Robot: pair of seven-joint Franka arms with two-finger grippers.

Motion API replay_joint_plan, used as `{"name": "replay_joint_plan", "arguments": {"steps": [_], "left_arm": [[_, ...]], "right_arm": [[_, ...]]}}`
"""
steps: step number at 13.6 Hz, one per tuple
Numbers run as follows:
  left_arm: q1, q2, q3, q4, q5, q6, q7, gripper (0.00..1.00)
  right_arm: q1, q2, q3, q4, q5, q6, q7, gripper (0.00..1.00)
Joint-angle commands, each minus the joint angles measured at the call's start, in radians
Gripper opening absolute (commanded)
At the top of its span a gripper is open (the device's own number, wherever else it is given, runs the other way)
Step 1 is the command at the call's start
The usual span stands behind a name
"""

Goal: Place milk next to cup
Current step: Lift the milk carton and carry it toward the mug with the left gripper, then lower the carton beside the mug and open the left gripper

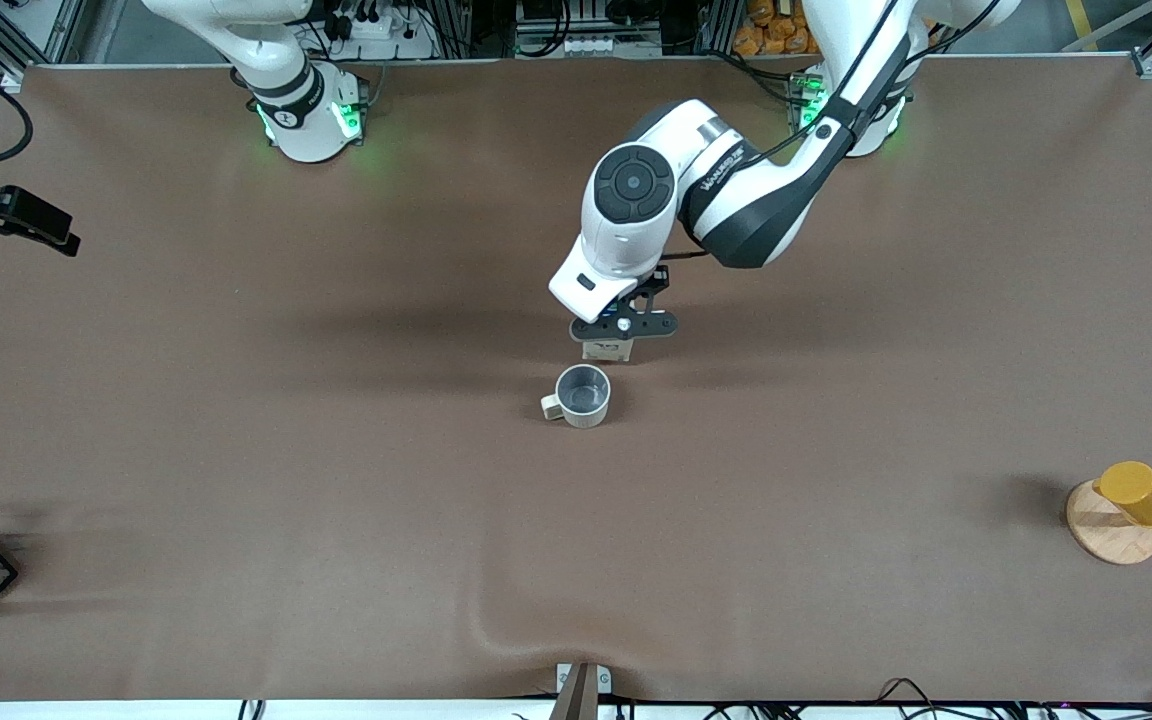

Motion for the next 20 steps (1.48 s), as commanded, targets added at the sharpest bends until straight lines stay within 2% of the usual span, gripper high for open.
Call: {"name": "replay_joint_plan", "arguments": {"steps": [1,3,8,11,15,16,20], "left_arm": [[-0.026,0.059,0.013,0.075,0.021,-0.005,-0.008,0.30],[-0.044,0.091,0.013,0.109,0.021,-0.002,-0.027,0.30],[-0.046,0.108,0.016,0.111,0.023,0.012,-0.048,0.30],[-0.049,0.124,0.025,0.108,0.021,0.038,-0.094,0.36],[-0.058,0.136,0.025,0.108,0.021,0.066,-0.110,0.63],[-0.063,0.136,0.025,0.108,0.021,0.067,-0.120,0.98],[-0.050,0.076,0.025,0.108,0.021,0.052,-0.125,1.00]], "right_arm": [[-0.005,-0.004,0.009,0.004,-0.014,0.001,0.018,1.00],[-0.003,-0.004,0.009,0.002,-0.014,0.002,0.018,1.00],[-0.005,-0.004,0.009,0.004,-0.011,0.004,0.018,1.00],[-0.003,-0.003,0.009,0.004,-0.009,0.004,0.018,1.00],[-0.005,-0.003,0.009,0.005,-0.009,0.007,0.018,1.00],[-0.003,-0.003,0.009,0.005,-0.008,0.007,0.018,1.00],[-0.002,-0.001,0.009,0.007,-0.005,0.019,0.018,1.00]]}}
